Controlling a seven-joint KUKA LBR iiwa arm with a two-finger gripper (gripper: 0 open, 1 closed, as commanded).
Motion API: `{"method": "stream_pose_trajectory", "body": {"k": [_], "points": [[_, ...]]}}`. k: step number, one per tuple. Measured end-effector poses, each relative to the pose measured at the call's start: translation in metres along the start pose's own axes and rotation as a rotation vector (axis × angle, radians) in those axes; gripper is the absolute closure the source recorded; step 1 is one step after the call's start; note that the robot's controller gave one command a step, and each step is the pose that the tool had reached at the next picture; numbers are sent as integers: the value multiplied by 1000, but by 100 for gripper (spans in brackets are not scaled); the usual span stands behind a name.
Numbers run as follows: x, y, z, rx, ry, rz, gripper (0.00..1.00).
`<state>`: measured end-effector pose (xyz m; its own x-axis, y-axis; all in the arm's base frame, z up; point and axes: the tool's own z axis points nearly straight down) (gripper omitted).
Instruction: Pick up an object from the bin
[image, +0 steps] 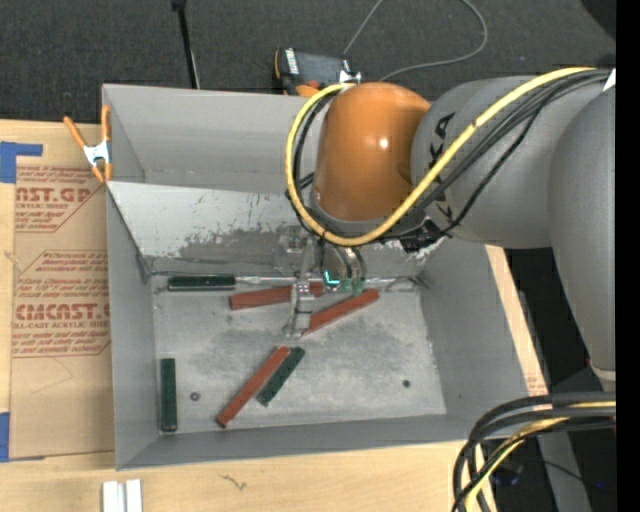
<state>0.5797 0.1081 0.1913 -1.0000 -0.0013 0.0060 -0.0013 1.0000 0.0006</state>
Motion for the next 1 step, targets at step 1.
{"method": "stream_pose_trajectory", "body": {"k": [1], "points": [[61, 18, 124, 0, -1, -549, 0]]}}
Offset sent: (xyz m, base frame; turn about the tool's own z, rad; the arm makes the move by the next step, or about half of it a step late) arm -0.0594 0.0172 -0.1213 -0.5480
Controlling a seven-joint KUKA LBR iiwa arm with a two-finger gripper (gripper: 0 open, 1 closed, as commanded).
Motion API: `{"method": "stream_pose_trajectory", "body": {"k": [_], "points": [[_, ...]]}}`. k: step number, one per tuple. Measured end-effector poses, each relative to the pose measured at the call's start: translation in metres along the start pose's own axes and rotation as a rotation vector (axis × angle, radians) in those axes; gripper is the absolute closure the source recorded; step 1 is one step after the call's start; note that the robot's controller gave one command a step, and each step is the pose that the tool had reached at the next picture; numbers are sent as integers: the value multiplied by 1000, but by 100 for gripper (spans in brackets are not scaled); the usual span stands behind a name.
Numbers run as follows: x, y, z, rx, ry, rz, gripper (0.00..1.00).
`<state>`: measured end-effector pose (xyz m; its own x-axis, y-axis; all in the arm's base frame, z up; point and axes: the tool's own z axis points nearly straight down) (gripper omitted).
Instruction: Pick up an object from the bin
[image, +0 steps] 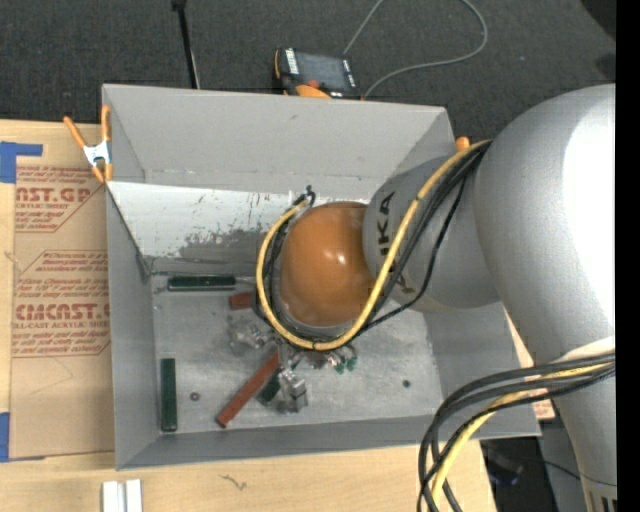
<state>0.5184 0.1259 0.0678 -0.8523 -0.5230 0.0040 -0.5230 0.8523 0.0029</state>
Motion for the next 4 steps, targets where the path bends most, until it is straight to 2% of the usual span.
{"method": "stream_pose_trajectory", "body": {"k": [1, 2, 3, 4], "points": [[5, 10, -33, 3, -7, -30, 0], [11, -5, -32, 3, -5, -58, 0], [-1, 7, 0, 0, -3, -88, 0], [-2, 8, 0, 1, -5, -87, 0]]}}
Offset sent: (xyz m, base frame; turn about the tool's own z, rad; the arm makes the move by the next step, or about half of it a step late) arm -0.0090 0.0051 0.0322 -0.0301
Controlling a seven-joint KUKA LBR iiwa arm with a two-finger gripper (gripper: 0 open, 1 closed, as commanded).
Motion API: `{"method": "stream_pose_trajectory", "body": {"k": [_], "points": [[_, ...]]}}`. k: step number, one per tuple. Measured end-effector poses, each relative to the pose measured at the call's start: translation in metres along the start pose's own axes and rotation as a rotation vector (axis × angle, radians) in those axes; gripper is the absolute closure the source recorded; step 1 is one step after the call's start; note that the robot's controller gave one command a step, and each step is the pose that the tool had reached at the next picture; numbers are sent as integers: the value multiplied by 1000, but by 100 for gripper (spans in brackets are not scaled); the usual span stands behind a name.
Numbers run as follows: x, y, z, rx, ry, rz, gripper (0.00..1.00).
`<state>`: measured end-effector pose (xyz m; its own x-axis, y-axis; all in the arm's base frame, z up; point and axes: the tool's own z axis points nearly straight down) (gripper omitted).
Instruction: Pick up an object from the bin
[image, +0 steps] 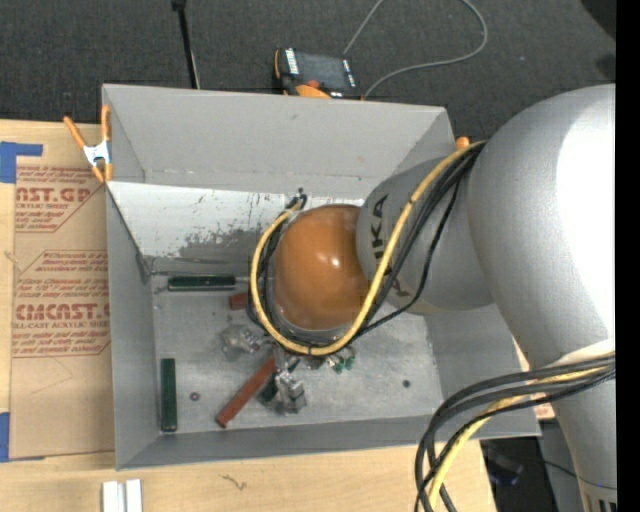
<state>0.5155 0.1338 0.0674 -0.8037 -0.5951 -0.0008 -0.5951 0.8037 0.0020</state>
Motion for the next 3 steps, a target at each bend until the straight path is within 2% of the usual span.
{"method": "stream_pose_trajectory", "body": {"k": [1, 2, 3], "points": [[0, 0, 0, 0, 0, 0, 100], [0, 0, -9, 1, -1, 2, 100], [-2, 0, -85, 4, -7, 2, 100]]}}
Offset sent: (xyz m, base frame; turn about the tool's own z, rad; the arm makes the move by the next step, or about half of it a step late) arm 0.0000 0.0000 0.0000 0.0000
